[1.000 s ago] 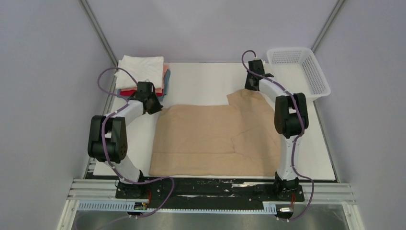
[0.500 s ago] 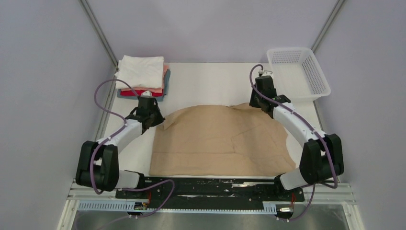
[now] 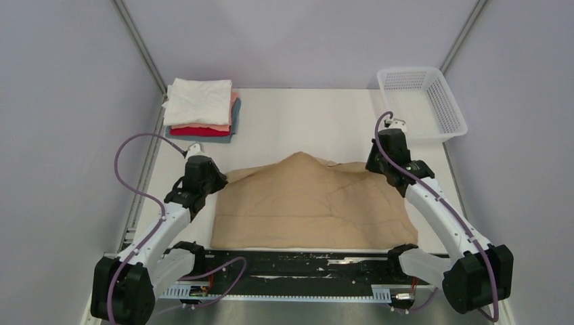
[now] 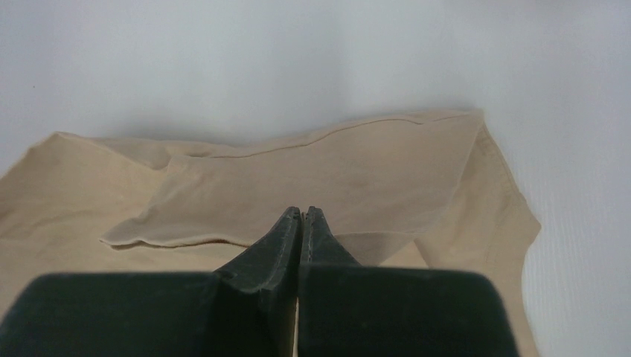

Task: Fold and stack the t-shirts
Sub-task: Fold the other side of the tshirt into a rectangle, then rotate the tshirt 90 degrees, then grab the bottom of the folded rectangular tshirt with both arms

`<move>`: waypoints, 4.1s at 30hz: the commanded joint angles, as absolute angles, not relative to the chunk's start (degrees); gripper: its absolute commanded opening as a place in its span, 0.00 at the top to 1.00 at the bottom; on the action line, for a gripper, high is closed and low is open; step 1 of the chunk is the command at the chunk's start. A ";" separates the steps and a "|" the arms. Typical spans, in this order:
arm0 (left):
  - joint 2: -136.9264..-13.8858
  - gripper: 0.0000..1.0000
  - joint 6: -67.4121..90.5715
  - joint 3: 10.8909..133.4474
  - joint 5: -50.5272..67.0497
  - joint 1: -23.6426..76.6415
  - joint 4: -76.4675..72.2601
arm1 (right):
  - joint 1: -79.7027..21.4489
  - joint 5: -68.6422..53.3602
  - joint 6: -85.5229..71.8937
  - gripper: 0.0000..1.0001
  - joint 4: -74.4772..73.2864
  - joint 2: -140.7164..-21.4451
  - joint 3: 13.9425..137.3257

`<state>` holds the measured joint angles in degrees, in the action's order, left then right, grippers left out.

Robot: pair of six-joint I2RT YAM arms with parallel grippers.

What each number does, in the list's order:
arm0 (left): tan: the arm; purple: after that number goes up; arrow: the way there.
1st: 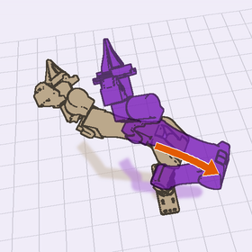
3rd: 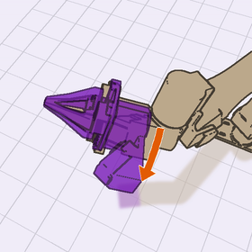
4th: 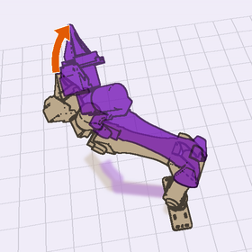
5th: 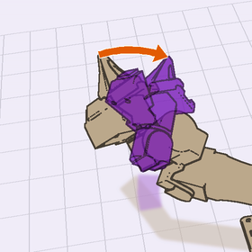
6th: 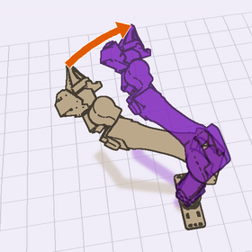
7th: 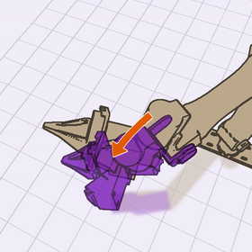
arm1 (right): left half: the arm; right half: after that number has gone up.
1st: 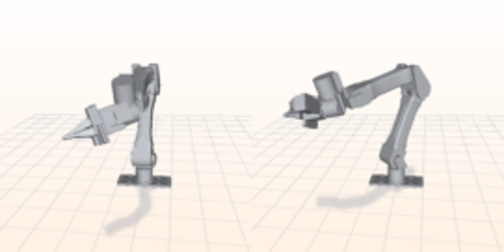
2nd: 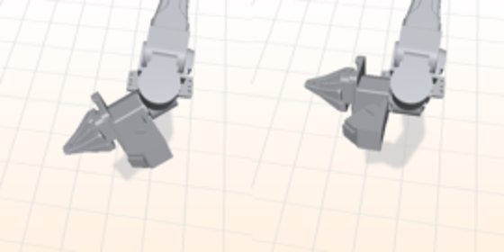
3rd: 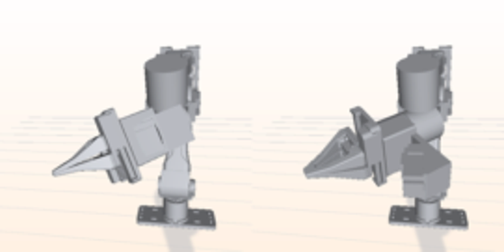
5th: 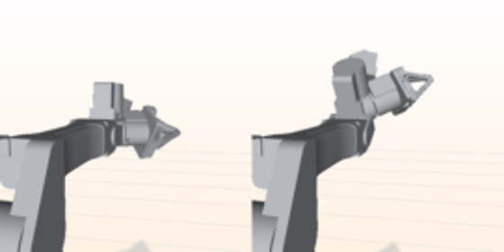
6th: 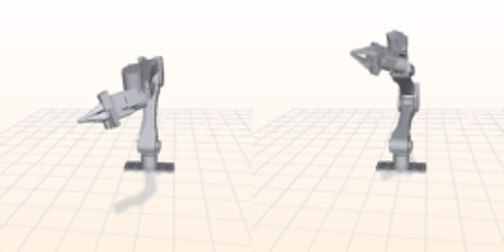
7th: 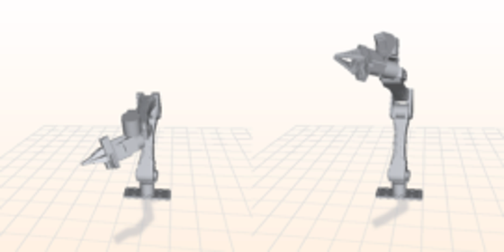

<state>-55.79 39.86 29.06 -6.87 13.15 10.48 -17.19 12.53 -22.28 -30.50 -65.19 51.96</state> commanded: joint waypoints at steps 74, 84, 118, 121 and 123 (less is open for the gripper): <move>-70.46 0.00 52.56 26.46 5.11 25.36 4.11 | -11.01 1.83 -41.35 0.00 -10.43 -79.56 36.17; -70.92 0.00 59.39 27.23 3.64 37.34 -3.56 | -10.46 -9.91 -24.30 0.00 -11.73 -121.01 84.03; -55.87 0.00 51.61 30.85 -17.44 57.45 23.26 | -22.14 1.59 -22.66 0.00 -18.99 -90.98 68.76; -51.65 0.00 52.81 27.51 -15.17 57.25 23.61 | -24.68 1.50 -26.45 0.00 -18.72 -80.96 56.72; -51.21 0.00 53.48 25.96 -14.10 57.14 23.44 | -27.08 0.95 -27.93 0.00 -18.83 -74.67 50.66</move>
